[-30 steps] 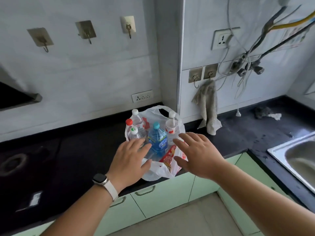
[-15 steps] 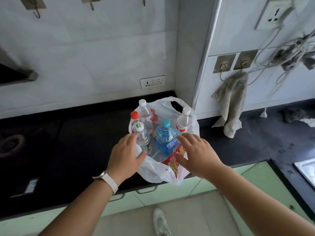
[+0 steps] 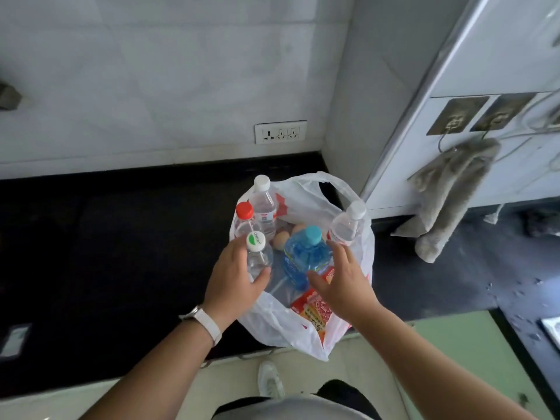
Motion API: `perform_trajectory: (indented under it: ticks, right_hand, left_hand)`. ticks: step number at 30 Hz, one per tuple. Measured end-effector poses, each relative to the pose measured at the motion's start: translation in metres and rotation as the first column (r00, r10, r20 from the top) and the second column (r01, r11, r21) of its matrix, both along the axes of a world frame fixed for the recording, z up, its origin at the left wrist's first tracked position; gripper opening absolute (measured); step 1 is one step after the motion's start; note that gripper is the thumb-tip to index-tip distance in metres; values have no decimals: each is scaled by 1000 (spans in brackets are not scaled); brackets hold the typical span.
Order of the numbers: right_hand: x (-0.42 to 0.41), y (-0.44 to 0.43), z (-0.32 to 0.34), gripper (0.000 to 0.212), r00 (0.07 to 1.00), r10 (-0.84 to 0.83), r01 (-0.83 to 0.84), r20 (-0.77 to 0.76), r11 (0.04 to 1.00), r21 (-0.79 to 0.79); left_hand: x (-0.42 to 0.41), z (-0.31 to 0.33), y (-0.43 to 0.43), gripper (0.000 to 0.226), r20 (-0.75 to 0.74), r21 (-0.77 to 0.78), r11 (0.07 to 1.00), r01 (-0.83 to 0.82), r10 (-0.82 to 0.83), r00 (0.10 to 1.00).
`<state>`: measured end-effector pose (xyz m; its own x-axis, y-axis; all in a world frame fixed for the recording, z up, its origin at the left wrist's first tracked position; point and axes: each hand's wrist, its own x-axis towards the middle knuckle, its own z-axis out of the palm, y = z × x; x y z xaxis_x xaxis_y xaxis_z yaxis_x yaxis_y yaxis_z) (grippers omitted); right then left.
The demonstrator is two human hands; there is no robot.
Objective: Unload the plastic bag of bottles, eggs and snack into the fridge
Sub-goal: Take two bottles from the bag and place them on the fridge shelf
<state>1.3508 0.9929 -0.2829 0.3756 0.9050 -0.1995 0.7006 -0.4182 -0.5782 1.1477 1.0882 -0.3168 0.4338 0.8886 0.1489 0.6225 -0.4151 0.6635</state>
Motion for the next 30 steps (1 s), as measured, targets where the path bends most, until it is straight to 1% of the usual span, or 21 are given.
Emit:
perform_trajectory:
  ticks: [2,4,8,13,16,20,25,30]
  right_hand:
    - [-3,3,-7,75,998,-33,33,-47,999,9]
    - [-3,5,-16,80,995,-65,66,-78,998,12]
    - [-4,9,-32,90,981,-128,131,-146,991,14]
    - [-6,17,-43,96,966,-148,162,-214,986,48]
    - [-3,18,-48,97,963,-130,153,-235,985,82]
    - [4,20,-50,91,951,-89,129,-295,984,119]
    - [18,27,-42,82,934,17,32,-356,991,131]
    - [26,31,-38,80,917,75,-20,-392,990,143]
  left_hand:
    - [2,-4,1,59,30,-6,1000,-7,7,1000]
    - [3,-8,-1,61,56,-24,1000,-19,21,998]
    - [5,-20,-8,71,91,-136,988,-67,80,993]
    - [9,-25,-17,71,126,-281,950,-137,178,976]
    - [18,-25,-20,75,149,-316,932,-177,233,961]
    - [31,-21,-23,70,163,-314,913,-260,321,933]
    - [37,-14,-29,65,149,-316,898,-305,365,919]
    - [35,-5,-36,57,149,-346,879,-328,397,906]
